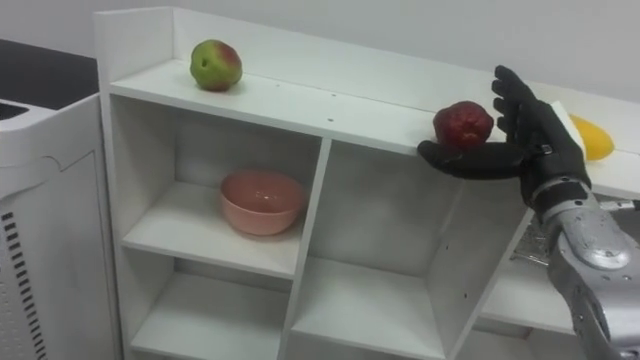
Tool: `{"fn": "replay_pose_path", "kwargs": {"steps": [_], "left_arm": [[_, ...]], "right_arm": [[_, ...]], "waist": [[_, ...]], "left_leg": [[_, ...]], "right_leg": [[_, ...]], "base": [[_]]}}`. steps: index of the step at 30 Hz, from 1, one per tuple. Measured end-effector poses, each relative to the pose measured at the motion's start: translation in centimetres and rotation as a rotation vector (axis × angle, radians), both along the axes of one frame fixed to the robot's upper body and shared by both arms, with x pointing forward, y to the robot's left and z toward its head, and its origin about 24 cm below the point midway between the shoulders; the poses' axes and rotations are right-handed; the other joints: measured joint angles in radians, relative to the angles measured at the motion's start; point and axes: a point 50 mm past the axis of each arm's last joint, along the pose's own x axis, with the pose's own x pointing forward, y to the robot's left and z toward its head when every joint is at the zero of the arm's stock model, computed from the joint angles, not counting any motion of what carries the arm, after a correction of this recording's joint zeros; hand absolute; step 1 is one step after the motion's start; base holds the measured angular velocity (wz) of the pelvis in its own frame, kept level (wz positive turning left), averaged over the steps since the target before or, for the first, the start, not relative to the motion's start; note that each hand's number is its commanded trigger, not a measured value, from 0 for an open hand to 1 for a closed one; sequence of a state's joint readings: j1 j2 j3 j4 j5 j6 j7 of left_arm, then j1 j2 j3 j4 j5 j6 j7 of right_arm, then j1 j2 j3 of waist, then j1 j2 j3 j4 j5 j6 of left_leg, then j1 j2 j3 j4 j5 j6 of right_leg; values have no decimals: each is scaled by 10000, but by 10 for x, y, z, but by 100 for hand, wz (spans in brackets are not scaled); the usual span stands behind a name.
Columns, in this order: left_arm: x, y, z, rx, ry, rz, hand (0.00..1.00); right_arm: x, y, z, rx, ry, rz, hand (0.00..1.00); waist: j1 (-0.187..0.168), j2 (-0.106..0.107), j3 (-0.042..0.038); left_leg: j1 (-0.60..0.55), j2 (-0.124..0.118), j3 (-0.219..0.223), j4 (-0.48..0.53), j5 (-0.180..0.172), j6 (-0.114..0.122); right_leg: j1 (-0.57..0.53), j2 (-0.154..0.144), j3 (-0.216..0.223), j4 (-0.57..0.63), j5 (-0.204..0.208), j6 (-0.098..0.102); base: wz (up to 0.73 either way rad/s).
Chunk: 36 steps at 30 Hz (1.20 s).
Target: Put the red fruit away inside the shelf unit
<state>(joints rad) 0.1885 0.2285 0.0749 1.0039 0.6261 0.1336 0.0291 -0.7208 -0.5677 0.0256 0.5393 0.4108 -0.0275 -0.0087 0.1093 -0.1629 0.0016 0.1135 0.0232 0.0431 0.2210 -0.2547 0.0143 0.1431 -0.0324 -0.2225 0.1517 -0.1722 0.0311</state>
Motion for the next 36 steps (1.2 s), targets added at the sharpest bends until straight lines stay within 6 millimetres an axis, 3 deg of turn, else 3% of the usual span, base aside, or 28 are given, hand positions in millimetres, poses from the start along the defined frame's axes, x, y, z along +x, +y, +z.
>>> {"fn": "replay_pose_path", "kwargs": {"steps": [8,10,11,12,13,19,36], "left_arm": [[-2,1,0,15,87,52,0],[-3,2,0,20,120,59,0],[-3,2,0,22,122,59,0],[-3,2,0,24,117,56,0],[-3,2,0,24,112,52,0],[-3,2,0,32,106,50,0],[-1,3,1,67,61,21,0]], "right_arm": [[3,-2,0,-165,290,237,2],[5,-3,0,-154,369,288,60],[5,-3,-1,-148,394,294,80],[5,-4,-1,-128,434,300,95],[5,-4,-1,-105,439,302,100],[6,-1,-2,-350,569,840,100],[9,-7,6,229,359,255,100]], "waist": [[10,27,19],[15,34,24],[18,34,24],[23,37,26],[31,36,25],[16,26,18],[97,1,5]], "left_leg": [[18,8,3,7,3,-2],[22,9,3,6,3,-2],[30,9,3,6,3,-3],[33,8,3,5,3,-3],[33,7,3,6,3,-3],[46,4,19,19,5,-6],[83,1,-174,-11,7,-10]], "right_leg": [[50,-3,12,-10,0,0],[82,-3,7,-9,0,0],[94,-3,7,-9,0,0],[101,-3,1,-9,0,0],[100,-3,1,-9,0,0],[113,0,4,-9,0,0],[184,3,-4,-21,0,-1]], "base": [[0],[0],[0],[0],[0],[0],[3]]}}
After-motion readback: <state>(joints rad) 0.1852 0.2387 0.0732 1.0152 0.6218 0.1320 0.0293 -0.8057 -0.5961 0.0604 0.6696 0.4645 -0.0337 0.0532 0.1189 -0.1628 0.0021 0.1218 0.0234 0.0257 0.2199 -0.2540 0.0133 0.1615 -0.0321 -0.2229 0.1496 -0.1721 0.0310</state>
